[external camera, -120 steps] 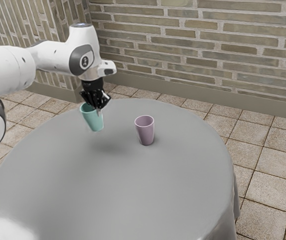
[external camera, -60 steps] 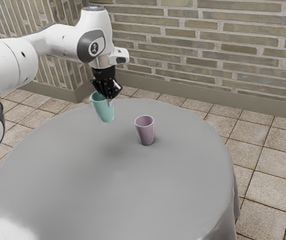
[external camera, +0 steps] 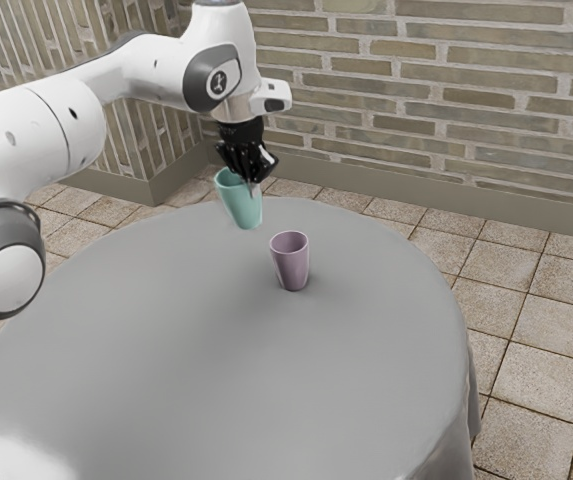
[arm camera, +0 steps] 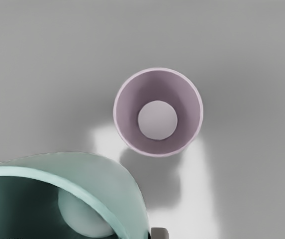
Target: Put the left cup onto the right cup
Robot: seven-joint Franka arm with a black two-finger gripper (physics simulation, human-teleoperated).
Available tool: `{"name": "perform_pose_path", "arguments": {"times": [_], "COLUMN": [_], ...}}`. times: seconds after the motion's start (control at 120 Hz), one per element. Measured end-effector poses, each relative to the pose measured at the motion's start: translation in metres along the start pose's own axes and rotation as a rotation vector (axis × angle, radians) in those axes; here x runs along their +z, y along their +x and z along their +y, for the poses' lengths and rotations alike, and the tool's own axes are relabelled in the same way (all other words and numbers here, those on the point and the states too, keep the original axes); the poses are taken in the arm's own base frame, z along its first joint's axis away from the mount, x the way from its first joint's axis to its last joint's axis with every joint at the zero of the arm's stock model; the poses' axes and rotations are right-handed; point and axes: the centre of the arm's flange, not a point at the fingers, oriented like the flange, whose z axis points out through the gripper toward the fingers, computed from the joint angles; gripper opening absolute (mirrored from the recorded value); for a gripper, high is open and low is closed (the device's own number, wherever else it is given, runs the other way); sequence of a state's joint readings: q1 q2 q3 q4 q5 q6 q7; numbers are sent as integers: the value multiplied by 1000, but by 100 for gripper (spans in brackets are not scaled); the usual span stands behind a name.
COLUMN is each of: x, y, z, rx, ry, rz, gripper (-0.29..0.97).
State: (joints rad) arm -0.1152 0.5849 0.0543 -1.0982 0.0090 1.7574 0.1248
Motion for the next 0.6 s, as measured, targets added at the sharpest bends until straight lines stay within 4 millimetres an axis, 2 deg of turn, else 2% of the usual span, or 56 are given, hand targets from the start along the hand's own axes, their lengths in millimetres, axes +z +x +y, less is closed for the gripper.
{"name": "perform_pose_path", "arguments": {"times": [0.108,0.458,0.6], "x": [1,23,27], "y": [7,28,35], "z": [5,9,20], "rx": [8,18,33], "ry": [-3,-4,-10], "rz": [8,25,40], "gripper": [-11,-10,-10]}}
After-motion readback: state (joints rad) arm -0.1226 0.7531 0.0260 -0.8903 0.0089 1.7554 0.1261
